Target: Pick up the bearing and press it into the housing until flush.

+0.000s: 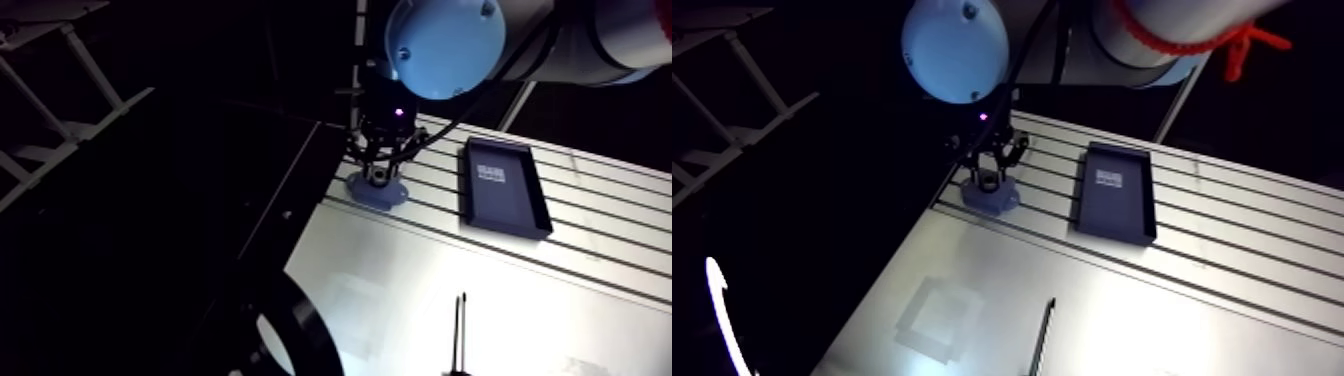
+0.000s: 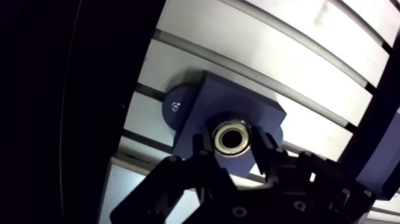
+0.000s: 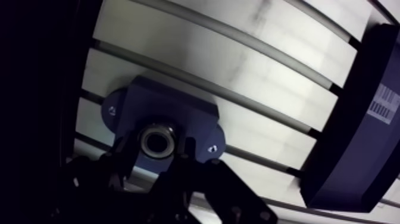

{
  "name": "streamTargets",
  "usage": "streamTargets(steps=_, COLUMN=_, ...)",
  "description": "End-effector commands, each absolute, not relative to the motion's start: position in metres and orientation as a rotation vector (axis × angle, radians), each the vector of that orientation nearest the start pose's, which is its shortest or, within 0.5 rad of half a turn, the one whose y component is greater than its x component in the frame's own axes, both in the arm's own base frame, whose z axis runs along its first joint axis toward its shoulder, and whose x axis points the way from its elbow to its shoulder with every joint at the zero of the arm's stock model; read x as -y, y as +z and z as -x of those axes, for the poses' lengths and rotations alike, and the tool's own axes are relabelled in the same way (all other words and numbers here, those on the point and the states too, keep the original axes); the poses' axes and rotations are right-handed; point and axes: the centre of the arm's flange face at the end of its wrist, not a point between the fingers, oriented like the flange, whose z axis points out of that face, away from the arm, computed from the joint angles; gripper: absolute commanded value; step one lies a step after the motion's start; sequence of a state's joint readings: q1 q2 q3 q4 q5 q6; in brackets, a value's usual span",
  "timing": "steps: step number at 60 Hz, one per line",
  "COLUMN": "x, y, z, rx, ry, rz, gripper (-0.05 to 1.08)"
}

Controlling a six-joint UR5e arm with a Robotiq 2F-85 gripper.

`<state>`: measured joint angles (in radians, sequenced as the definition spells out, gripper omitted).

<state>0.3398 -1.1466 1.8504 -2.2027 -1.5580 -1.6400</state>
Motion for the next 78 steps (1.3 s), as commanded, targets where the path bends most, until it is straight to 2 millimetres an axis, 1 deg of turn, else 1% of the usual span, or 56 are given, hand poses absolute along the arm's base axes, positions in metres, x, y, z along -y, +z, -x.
streamTargets(steps=1, x=0.3157, y=0.1894, z=0.4879, rx=-3.002, ry=-0.004, rz=0.624, gripper=0.64)
streamTargets(steps=62, x=0.3148, y=0.1850, z=0.4856, rx=-2.994, ry=-0.001, rz=0.625, gripper=0.64)
streamTargets(steps=63, x=0.3147, y=0.1845, z=0.4851, rx=-2.992, ry=-0.002, rz=0.628, gripper=0.61)
streamTargets(steps=64, x=0.3144, y=0.1841, z=0.4841, rx=-2.989, ry=-0.003, rz=0.636, gripper=0.47)
streamTargets(steps=66, x=0.3144, y=0.1841, z=0.4841, rx=-2.989, ry=-0.003, rz=0.636, gripper=0.47)
streamTargets(steps=67, x=0.3142, y=0.1837, z=0.4837, rx=-2.987, ry=-0.003, rz=0.645, gripper=0.16)
streamTargets(steps=68, x=0.3142, y=0.1837, z=0.4837, rx=-2.987, ry=-0.003, rz=0.645, gripper=0.16)
streamTargets(steps=69, x=0.3147, y=0.1838, z=0.4827, rx=-2.985, ry=-0.003, rz=0.653, gripper=0.03)
streamTargets(steps=72, x=0.3155, y=0.1839, z=0.4821, rx=-2.984, ry=-0.003, rz=0.656, gripper=0.00)
streamTargets(steps=78, x=0.3158, y=0.1854, z=0.4827, rx=-2.988, ry=-0.006, rz=0.657, gripper=0.00)
